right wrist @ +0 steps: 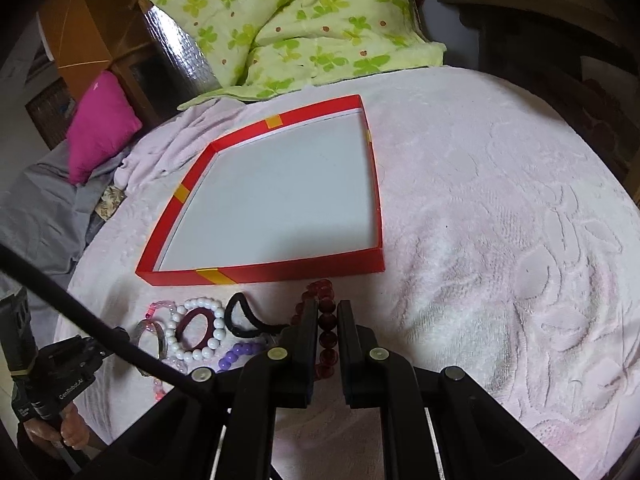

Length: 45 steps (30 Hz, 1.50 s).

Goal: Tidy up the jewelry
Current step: 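Grasp the silver bangle with left gripper while right grasps the red bead bracelet, then lift the silver bangle into the red box while right drops the red bracelet there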

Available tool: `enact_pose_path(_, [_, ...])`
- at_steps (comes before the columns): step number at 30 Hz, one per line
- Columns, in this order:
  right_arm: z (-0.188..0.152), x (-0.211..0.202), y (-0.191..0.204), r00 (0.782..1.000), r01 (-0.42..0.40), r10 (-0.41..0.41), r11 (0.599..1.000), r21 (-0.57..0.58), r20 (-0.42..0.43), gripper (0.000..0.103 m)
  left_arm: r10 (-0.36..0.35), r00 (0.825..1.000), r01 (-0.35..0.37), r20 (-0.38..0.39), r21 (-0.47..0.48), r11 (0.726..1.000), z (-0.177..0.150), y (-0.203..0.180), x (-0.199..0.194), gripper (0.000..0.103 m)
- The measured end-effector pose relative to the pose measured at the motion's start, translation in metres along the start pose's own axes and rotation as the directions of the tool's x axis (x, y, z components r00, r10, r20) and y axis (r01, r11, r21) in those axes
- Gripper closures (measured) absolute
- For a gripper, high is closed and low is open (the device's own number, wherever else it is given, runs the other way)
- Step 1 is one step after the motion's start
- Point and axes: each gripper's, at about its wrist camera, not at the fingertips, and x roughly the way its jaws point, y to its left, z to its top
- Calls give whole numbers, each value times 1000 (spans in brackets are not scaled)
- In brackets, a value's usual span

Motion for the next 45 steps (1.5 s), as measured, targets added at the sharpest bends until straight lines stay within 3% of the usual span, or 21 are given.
enact_pose_path(1, [0, 1, 0, 1000, 6, -6, 1000, -1, -6, 93, -17, 1000, 17, -5, -8, 1000, 0, 0, -1, 85])
enact_pose_path(2, [0, 3, 0, 1000, 11, -11, 1000, 2, -13, 93, -42, 999, 42, -13, -19, 999, 0, -1, -1, 59])
enact_pose_path(4, [1, 6, -1, 1000, 13, -13, 1000, 7, -21, 93, -46, 999, 45, -5, -33, 998, 2, -8, -2, 18])
enact_pose_path(5, [1, 6, -1, 1000, 15, -15, 1000, 9, -22, 93, -38, 999, 39, 9, -35, 999, 3, -12, -2, 16])
enact_pose_path(8, [1, 11, -2, 999, 14, -14, 1000, 10, -32, 93, -37, 999, 36, -20, -28, 999, 8, -23, 8, 16])
enact_pose_path(12, [1, 13, 1, 999, 16, -16, 1000, -3, -40, 93, 20, 996, -22, -86, -13, 1000, 10, -28, 35, 16])
enact_pose_path(13, [1, 13, 2, 999, 14, -15, 1000, -6, -39, 93, 22, 997, -23, -80, -15, 1000, 8, -27, 36, 17])
enact_pose_path(16, [3, 11, 2, 1000, 5, -5, 1000, -7, -29, 93, 13, 999, -13, -35, -13, 1000, 8, -24, 30, 40])
enact_pose_path(21, [9, -6, 3, 996, -89, 89, 996, 2, 30, 93, 11, 1000, -11, 28, 13, 1000, 15, -19, 7, 40])
enact_pose_path(25, [17, -23, 1, 978, -181, 176, 983, 29, 108, 93, -1, 995, -6, 98, 69, 998, 29, -23, -21, 40])
enact_pose_path(32, [43, -22, 11, 954, -243, 228, 968, 60, 193, 93, 16, 989, -37, 148, 137, 990, 91, -33, -24, 40])
enact_pose_path(37, [69, 4, 24, 946, -276, 252, 956, 96, 204, 92, 23, 996, -35, 82, 140, 990, 137, -34, 18, 40])
enact_pose_path(45, [101, 78, 20, 965, -259, 243, 943, 208, 101, 92, 104, 994, -97, -39, 152, 984, 160, -36, 85, 39])
